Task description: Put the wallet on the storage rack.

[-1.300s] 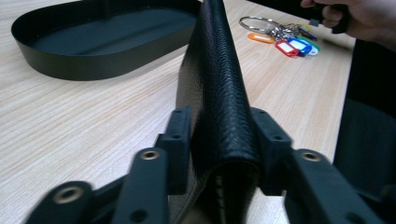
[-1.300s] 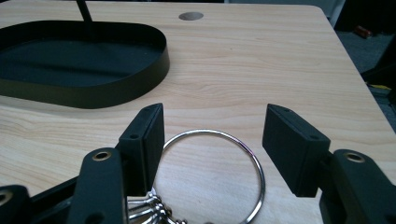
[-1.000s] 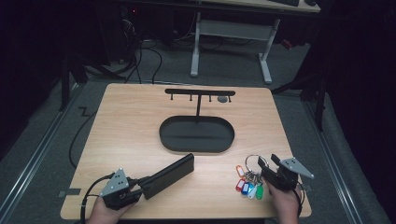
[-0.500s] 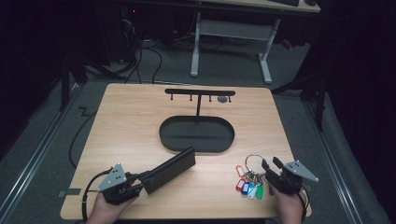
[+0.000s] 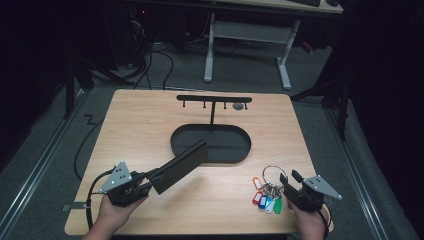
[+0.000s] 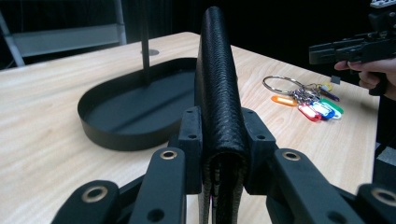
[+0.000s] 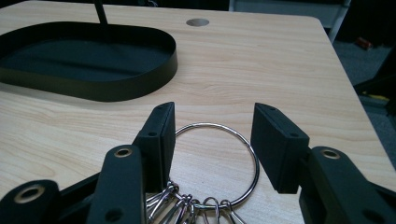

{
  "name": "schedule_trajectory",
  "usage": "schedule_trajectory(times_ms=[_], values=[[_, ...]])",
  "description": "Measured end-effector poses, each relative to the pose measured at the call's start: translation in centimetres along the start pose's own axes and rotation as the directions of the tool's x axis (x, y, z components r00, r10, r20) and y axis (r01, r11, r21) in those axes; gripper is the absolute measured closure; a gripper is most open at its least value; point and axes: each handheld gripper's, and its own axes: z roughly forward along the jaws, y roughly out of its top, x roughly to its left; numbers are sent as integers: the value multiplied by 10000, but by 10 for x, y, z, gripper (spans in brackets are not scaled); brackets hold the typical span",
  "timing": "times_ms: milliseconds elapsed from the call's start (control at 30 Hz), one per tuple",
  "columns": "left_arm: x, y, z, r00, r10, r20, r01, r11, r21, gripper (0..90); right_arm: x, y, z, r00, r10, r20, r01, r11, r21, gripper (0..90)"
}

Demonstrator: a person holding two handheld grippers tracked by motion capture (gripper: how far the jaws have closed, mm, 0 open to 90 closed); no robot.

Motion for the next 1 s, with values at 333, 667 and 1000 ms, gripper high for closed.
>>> schedule_trajectory(times_ms=[333, 667, 1000], values=[[17, -2, 29, 9992, -383, -73, 384, 9992, 115, 739, 0, -5, -5, 9997, -216, 129, 216, 9997, 64, 503], [29, 12, 58, 9996, -280, 23, 280, 9993, 233, 739, -2, -7, -1, 9999, -102, 134, 99, 9997, 201, 503], [41, 29, 96, 9998, -136, 111, 129, 9980, 622, 739, -4, -6, -4, 9999, 79, 90, -79, 9999, 62, 504]])
